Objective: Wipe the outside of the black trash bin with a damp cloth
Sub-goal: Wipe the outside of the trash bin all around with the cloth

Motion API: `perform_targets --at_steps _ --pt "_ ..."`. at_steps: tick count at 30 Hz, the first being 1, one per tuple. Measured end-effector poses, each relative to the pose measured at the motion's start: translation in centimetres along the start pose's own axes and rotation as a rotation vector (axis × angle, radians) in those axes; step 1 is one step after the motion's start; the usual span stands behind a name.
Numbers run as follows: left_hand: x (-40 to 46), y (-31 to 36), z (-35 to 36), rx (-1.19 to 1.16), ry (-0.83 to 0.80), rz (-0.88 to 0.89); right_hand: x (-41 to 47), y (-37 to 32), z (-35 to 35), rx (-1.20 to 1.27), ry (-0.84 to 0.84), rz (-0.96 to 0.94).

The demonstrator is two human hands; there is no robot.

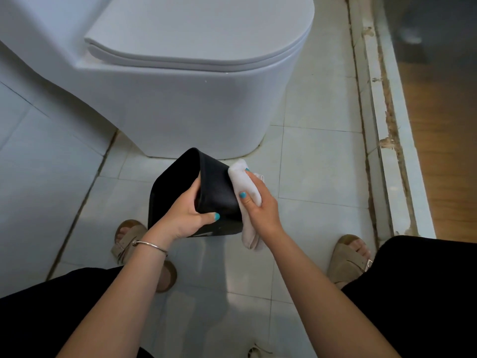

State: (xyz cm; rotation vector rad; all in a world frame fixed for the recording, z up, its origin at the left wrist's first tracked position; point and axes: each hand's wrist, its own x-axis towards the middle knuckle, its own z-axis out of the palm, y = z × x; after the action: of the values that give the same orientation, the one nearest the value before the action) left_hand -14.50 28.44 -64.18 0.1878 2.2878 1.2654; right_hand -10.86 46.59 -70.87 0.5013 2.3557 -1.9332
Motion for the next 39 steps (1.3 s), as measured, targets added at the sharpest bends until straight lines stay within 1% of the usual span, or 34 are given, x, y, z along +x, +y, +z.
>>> perform_targets --at_steps 4,7,10,18,20,23,26,29,33,39 --pt "0.6 0.4 1.0 0.051 -0.036 0.020 0.7 0.6 -0.9 0.042 0.134 0.193" --pt "0.4 0.4 0.8 0.035 -0.014 0.019 1.0 0.0 -0.7 0.027 0.129 0.231" --pt "-0.1 -0.1 0.5 -0.010 0.026 0.017 0.7 -1.2 -0.1 -0.009 0.083 0.211" --pt "-1.5 -0.9 1.3 -0.059 0.061 0.033 -1.6 -3.1 -0.9 -0.172 0.021 0.114" --pt "-1.5 -0.6 1.5 -0.060 0.050 0.040 -2.2 -4.1 -0.5 -0.180 0.017 0.091" --pt "-1.2 -0.2 1.7 -0.072 0.012 0.076 -3.1 -5.5 1.0 -0.143 -0.013 -0.012" --pt "-1.2 0.0 1.8 -0.052 0.014 0.085 -3.7 -6.3 2.1 -0.153 -0.039 -0.101" --pt "-1.1 0.3 2.1 -0.059 0.006 0.104 -3.3 -6.2 1.9 -0.201 -0.005 -0.110" --pt "-0.8 0.8 1.9 -0.073 -0.024 0.131 -2.3 -5.9 1.6 -0.168 0.007 -0.097" --pt "-1.3 0.1 1.2 -0.093 -0.006 0.073 -0.2 -5.7 1.8 -0.203 -0.026 -0.014"
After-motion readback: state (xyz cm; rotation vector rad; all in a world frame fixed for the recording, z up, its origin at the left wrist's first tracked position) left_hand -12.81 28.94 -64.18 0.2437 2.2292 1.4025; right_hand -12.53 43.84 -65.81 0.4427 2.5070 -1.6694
